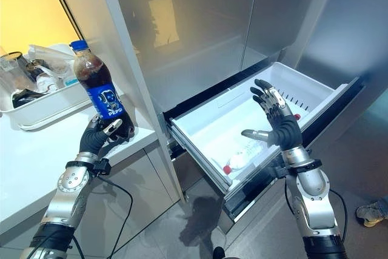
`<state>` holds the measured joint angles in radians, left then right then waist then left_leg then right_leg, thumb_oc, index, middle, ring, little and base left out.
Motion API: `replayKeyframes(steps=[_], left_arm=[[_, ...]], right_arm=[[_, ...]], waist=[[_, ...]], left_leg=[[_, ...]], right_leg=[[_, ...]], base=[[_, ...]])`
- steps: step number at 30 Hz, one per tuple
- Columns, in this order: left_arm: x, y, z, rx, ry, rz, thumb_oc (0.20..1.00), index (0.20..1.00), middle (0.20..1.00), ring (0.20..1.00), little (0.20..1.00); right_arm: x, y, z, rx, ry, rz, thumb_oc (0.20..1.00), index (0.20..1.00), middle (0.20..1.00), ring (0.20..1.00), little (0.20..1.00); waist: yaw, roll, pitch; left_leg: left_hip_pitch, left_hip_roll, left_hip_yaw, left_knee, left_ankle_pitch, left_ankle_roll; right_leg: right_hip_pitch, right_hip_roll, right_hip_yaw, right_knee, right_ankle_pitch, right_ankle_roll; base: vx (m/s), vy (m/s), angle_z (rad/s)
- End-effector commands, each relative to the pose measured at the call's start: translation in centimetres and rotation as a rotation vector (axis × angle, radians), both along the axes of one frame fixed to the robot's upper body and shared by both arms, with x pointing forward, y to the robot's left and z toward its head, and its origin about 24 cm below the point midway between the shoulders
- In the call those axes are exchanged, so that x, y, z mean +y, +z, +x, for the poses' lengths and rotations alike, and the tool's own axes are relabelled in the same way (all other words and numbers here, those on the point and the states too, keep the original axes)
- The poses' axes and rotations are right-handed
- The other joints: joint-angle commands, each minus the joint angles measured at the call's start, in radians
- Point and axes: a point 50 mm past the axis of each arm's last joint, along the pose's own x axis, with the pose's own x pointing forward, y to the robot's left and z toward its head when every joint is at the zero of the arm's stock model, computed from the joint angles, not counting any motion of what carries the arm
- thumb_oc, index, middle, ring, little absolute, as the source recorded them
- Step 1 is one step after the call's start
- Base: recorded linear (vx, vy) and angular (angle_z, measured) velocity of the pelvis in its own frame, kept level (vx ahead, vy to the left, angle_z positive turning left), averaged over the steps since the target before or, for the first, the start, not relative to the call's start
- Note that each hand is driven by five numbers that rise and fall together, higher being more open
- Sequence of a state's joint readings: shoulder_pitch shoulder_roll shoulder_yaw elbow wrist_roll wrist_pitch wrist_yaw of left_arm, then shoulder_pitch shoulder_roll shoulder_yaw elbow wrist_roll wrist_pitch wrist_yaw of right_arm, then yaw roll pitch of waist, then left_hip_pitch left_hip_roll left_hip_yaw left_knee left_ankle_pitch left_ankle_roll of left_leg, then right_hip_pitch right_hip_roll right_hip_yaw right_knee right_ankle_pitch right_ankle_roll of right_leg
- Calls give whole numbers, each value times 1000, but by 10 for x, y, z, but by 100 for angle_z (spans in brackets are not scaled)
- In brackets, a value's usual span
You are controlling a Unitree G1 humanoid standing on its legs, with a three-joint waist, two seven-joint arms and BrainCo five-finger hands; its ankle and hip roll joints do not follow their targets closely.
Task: Take the drinks into the refrigerator
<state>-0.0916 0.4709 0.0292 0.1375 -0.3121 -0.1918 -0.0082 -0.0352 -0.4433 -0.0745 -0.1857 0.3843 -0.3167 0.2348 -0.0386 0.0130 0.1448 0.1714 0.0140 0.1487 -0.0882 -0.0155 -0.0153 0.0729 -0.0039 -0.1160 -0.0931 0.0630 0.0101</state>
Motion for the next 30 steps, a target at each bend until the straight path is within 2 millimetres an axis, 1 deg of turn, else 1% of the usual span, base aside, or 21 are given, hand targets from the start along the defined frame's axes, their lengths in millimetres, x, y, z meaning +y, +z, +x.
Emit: replayKeyframes(steps=[1,2,3,4,5,6,7,8,11,12,13,14,15,17,18,19,20,25,26,28,30], left_arm=[[4,83,3,-416,-62,-7,200,200,200,200,200],[4,83,2,-416,-62,-8,200,200,200,200,200],[0,84,-1,-423,-95,-28,200,200,200,200,200],[0,84,-2,-423,-95,-28,200,200,200,200,200],[-4,85,-6,-431,-134,-47,200,200,200,200,200],[-4,85,-6,-430,-135,-48,200,200,200,200,200],[-8,86,-11,-437,-181,-58,200,200,200,200,200],[-12,87,-13,-441,-211,-68,200,200,200,200,200],[-23,86,-18,-429,-307,-86,200,200,200,200,200],[-25,85,-19,-416,-330,-85,200,200,200,200,200],[-28,84,-20,-404,-369,-86,200,200,200,200,200],[-28,84,-20,-404,-368,-87,200,200,200,200,200],[-32,83,-21,-387,-411,-75,200,200,200,200,200],[-38,79,-22,-361,-457,-73,200,200,200,200,200],[-40,77,-22,-349,-475,-74,200,200,200,200,200],[-40,77,-22,-349,-475,-74,200,200,200,200,200],[-45,75,-22,-327,-523,-74,200,200,200,200,200],[-60,68,-29,-280,-651,-81,200,200,200,200,200],[-59,68,-29,-280,-651,-81,200,200,200,200,200],[-67,64,-33,-248,-719,-68,200,200,200,200,200],[-68,62,-34,-236,-731,-69,200,200,200,200,200]], right_arm=[[-5,12,3,-48,14,1,1000,1000,1000,1000,1000],[-5,12,3,-47,16,2,1000,1000,1000,1000,1000],[-9,4,7,2,4,24,1000,1000,1000,1000,1000],[-9,4,7,2,4,24,1000,1000,1000,1000,1000],[-13,-1,10,35,-12,13,1000,1000,1000,1000,1000],[-13,-1,11,36,-11,12,1000,1000,1000,1000,1000],[-16,0,13,50,-16,-8,1000,1000,1000,1000,1000],[-16,-1,14,60,4,8,1000,1000,1000,1000,1000],[-11,-14,21,168,135,142,1000,1000,1000,1000,1000],[-10,-16,23,197,174,151,1000,1000,1000,1000,1000],[-5,-19,25,249,251,180,1000,1000,1000,1000,1000],[-6,-19,25,250,255,181,1000,1000,1000,1000,1000],[1,-19,27,301,353,183,1000,1000,1000,1000,1000],[15,-23,29,361,487,266,1000,1000,1000,1000,1000],[21,-23,30,378,533,272,1000,1000,1000,1000,1000],[21,-22,30,378,533,271,1000,1000,1000,1000,1000],[32,-23,34,405,603,316,1000,1000,1000,1000,1000],[56,-33,39,481,730,379,1000,1000,1000,1000,1000],[56,-33,39,481,730,379,1000,1000,1000,1000,1000],[64,-35,37,499,783,393,1000,1000,1000,1000,1000],[66,-36,36,501,796,397,1000,1000,1000,1000,1000]], waist=[[20,-15,-52],[20,-15,-53],[23,-18,-50],[22,-18,-50],[27,-21,-50],[26,-21,-50],[31,-24,-51],[32,-25,-50],[40,-34,-49],[42,-37,-50],[45,-41,-50],[44,-40,-50],[47,-44,-49],[52,-48,-50],[53,-48,-50],[53,-48,-50],[57,-47,-48],[66,-45,-47],[66,-46,-47],[65,-44,-47],[65,-44,-47]], left_leg=[[10,9,-58,1,-60,-16],[10,9,-58,1,-60,-16],[11,10,-59,1,-60,-16],[11,10,-59,1,-60,-16],[10,9,-59,1,-61,-15],[10,9,-58,1,-61,-15],[11,9,-59,1,-62,-14],[11,9,-59,1,-61,-15],[13,10,-59,1,-60,-16],[14,9,-60,1,-61,-16],[15,10,-59,1,-60,-17],[15,10,-59,1,-60,-17],[17,10,-57,1,-59,-19],[18,9,-57,1,-58,-19],[18,9,-58,1,-57,-20],[18,9,-58,1,-57,-20],[18,9,-58,1,-56,-19],[22,8,-56,1,-56,-19],[22,8,-56,1,-56,-19],[24,8,-55,1,-57,-19],[25,9,-54,1,-57,-19]], right_leg=[[15,-53,-56,80,-29,86],[15,-53,-56,80,-29,86],[14,-55,-57,81,-29,86],[14,-55,-57,81,-29,86],[15,-55,-57,81,-31,85],[15,-55,-57,81,-31,85],[16,-54,-58,81,-32,85],[18,-54,-58,81,-33,84],[22,-55,-60,80,-32,82],[23,-55,-60,80,-33,82],[23,-55,-61,81,-32,82],[23,-55,-61,81,-33,82],[25,-55,-62,81,-33,82],[25,-55,-63,82,-34,82],[26,-55,-63,82,-35,82],[26,-55,-63,82,-35,82],[27,-56,-62,82,-34,81],[29,-57,-61,84,-36,82],[29,-57,-61,85,-36,82],[31,-58,-62,84,-37,83],[31,-58,-62,85,-37,83]], base=[[0,0,0],[0,0,0],[0,0,0],[0,0,0],[0,0,0],[0,0,0],[0,0,0],[0,0,0],[0,0,0],[0,0,0],[8,-8,4],[-3,-6,4],[1,-5,4],[6,-2,3],[3,3,3],[0,0,0],[0,0,0],[0,0,0],[0,0,0],[0,0,0],[0,0,0]])
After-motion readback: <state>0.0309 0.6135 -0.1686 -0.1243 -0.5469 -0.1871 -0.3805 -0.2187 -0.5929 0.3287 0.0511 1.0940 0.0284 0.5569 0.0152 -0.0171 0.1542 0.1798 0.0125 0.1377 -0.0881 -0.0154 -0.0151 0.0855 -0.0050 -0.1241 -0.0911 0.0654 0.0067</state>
